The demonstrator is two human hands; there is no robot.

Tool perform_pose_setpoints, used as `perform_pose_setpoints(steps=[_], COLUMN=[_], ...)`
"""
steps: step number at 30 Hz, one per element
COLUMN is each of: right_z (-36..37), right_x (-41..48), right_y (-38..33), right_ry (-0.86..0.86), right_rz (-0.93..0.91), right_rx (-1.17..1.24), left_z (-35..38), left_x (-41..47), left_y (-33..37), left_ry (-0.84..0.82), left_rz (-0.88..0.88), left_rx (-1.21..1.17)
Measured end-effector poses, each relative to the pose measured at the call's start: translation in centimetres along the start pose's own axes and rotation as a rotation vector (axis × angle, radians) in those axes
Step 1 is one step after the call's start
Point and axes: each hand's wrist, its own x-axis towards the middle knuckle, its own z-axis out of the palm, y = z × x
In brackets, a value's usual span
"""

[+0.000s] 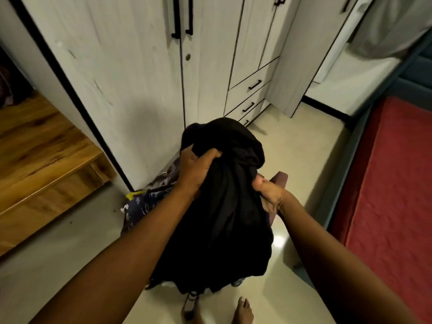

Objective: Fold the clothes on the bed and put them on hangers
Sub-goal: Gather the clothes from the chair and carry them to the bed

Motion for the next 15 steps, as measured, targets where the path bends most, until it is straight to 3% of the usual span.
perform_pose_setpoints(steps=[7,12,15], right_z=[-1.3,-3.1,-3.8], right_x=[-2.0,-2.4,-4.1], right_y=[-0.2,-1.9,-5.1], right_ry=[0.243,0.300,0.325], right_rz=[-0.218,-0.278,-0.298], right_rx=[-0.066,0.092,0.267], left_z=[4.9,0.5,-2.4], left_x=[1.4,3.5,4.1], left_y=[1.7,0.3,-1.5], left_ry=[-0.348,-0.514,-0.691], left_rz=[0.015,0.209,0.103], left_rx=[0.033,0.413,0.611])
